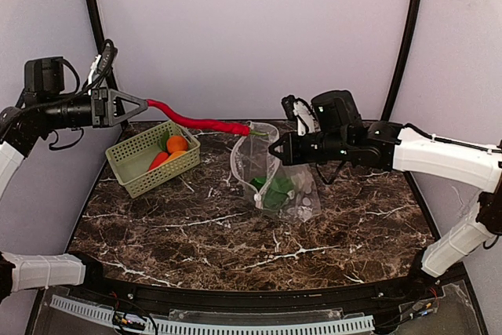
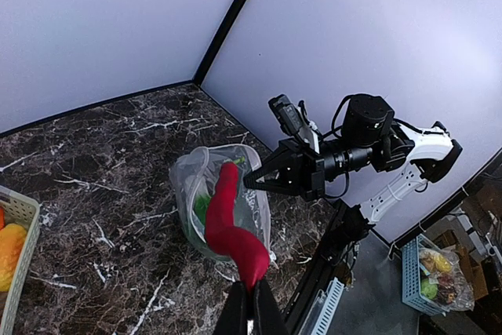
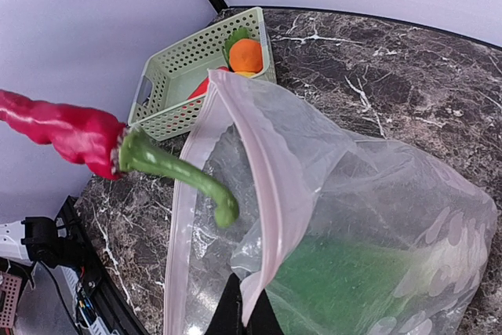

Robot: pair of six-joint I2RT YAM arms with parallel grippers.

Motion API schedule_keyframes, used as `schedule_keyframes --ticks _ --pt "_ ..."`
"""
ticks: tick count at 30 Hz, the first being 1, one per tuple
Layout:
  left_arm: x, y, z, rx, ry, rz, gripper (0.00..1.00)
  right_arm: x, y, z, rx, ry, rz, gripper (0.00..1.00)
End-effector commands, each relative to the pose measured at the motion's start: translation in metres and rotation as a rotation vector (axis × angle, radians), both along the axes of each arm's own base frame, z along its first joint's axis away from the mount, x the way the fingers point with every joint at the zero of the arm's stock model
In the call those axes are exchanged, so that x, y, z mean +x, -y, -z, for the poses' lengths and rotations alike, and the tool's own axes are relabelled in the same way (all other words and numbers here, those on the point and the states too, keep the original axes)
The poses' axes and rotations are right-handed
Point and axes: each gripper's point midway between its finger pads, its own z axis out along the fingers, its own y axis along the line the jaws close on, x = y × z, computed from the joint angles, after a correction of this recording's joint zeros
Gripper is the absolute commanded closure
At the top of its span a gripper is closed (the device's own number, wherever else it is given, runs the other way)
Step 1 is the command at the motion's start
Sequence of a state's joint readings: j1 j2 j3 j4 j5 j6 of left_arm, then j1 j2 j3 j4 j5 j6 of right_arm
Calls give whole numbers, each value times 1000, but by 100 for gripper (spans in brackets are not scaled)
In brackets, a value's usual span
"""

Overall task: Place the food in the zip-top bag and seal the zipper
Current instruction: Place the fake vegetable in the zipper food storage bag.

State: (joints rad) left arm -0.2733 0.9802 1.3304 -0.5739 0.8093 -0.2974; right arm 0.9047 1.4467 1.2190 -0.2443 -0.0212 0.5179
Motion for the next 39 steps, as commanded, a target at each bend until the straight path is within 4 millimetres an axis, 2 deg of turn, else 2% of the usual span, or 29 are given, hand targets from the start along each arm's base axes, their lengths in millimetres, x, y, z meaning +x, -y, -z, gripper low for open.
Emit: schedule_keyframes --ticks 1,4,7,14,18,25,33,39 --pt "-5 -11 3 105 44 -43 99 4 11 -11 25 24 33 100" --pt "-5 -12 3 112 49 -49 99 4 12 -11 24 24 35 100" --pt "-6 -4 5 81 19 2 99 4 11 -10 24 22 32 100" --pt "-1 4 19 77 -33 28 99 2 8 -11 27 21 12 100" --pt "0 20 34 116 -62 63 99 2 4 -12 32 19 -5 100" --pt "0 54 45 147 -59 114 99 2 -2 -14 46 16 -24 100" --pt "5 85 62 152 -73 156 99 -1 -12 -19 93 5 -62 100" --pt "12 100 75 146 -99 186 99 -4 -19 -24 126 1 -90 100"
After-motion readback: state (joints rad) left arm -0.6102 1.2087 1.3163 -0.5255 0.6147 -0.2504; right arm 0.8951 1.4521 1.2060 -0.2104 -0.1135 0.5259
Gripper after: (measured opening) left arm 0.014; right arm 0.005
